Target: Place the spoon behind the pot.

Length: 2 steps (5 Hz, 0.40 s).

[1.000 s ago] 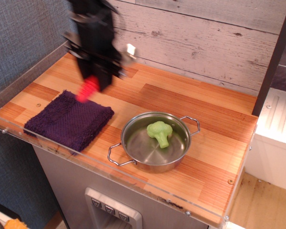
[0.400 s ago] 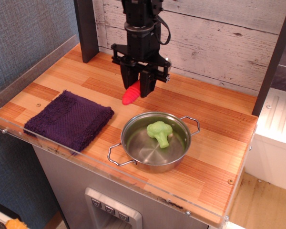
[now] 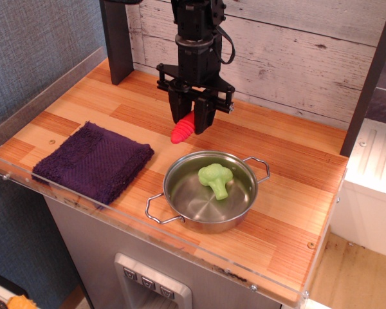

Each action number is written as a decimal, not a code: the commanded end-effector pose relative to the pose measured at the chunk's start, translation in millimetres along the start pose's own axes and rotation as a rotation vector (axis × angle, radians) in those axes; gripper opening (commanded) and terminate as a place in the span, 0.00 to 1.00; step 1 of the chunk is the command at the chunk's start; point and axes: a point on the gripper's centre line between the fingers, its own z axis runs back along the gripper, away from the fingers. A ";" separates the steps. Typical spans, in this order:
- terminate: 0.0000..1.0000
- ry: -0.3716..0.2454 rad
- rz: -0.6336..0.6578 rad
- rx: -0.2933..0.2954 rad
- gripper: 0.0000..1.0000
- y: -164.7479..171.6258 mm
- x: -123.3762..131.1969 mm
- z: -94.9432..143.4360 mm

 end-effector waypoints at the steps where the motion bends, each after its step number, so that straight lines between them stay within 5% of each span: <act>1: 0.00 0.024 -0.056 -0.052 1.00 -1.7 -14.7 6.0; 2: 0.00 0.037 -0.080 -0.054 1.00 -1.3 -22.7 10.6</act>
